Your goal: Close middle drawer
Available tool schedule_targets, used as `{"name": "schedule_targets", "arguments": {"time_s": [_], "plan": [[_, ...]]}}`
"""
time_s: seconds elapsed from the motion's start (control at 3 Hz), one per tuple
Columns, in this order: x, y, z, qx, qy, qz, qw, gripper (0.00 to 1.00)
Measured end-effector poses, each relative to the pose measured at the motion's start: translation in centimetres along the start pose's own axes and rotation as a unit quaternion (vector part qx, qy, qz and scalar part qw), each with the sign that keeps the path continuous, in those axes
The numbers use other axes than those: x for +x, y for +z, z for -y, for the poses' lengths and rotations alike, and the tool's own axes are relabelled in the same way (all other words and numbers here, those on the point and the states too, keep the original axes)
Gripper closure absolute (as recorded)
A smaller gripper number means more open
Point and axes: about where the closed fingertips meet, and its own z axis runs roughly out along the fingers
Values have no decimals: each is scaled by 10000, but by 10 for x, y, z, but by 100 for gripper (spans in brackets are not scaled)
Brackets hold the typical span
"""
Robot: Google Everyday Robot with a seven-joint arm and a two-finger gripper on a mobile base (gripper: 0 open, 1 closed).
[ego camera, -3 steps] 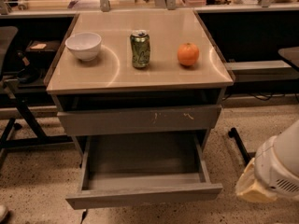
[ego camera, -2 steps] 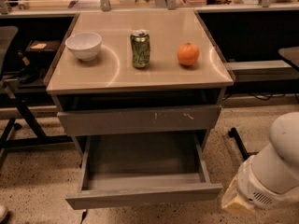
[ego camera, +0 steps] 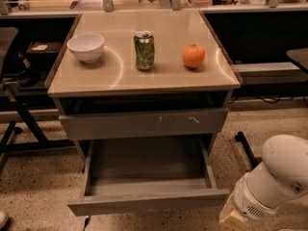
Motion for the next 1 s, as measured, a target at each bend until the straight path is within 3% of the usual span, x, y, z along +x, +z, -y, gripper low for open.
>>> {"name": "schedule_targets", "arguments": {"time_s": [0.33,1.0], "plan": [[1,26,5,-154,100,52,9998,100],[-6,124,46,-545,376,305,9973,100]]}}
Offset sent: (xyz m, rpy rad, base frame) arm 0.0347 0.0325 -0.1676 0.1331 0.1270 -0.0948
